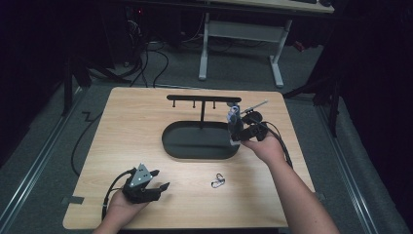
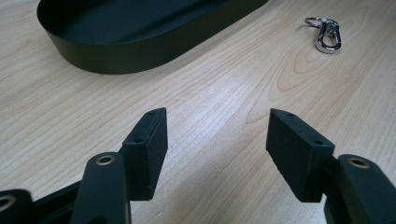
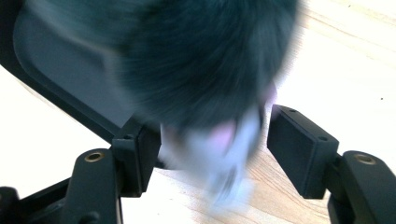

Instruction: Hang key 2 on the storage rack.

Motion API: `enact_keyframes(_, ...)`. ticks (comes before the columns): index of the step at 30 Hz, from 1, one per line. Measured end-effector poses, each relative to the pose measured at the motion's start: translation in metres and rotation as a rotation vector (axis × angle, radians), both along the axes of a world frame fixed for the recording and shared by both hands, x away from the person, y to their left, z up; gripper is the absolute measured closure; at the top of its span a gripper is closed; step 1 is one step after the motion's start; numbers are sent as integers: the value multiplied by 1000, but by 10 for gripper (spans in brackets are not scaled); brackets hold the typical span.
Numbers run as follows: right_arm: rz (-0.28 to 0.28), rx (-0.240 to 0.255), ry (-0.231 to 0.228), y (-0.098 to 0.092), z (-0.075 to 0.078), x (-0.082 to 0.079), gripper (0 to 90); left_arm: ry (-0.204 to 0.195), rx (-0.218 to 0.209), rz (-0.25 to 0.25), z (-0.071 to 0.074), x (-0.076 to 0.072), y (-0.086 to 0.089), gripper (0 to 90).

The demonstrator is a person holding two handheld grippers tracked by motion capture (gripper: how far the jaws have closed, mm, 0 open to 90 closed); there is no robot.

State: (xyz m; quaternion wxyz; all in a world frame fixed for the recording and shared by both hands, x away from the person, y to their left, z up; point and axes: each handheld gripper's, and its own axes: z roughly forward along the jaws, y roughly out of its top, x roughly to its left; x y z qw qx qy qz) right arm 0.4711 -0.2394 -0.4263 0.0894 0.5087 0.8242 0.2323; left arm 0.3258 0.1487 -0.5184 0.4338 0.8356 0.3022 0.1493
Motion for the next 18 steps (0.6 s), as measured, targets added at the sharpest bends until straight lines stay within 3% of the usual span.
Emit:
enact_keyframes(9, 8, 7, -27, -4, 5, -14, 354, 0, 4, 7, -1, 2, 0, 393)
enact_keyframes(11, 22, 10, -59, -7, 5, -26, 417, 0, 5, 11, 0, 2, 1, 393)
enact_keyframes(15, 39, -9, -84, -7, 1, -39, 458, -2, 2, 15, 0, 2, 1, 394)
enact_keyframes(16, 46, -16, -107, -8, -4, -50, 511, -1, 5, 12, 0, 1, 0, 394)
enact_keyframes(18, 57, -5, -127, -10, -10, -60, 525, -3, 7, 11, 0, 0, -1, 394)
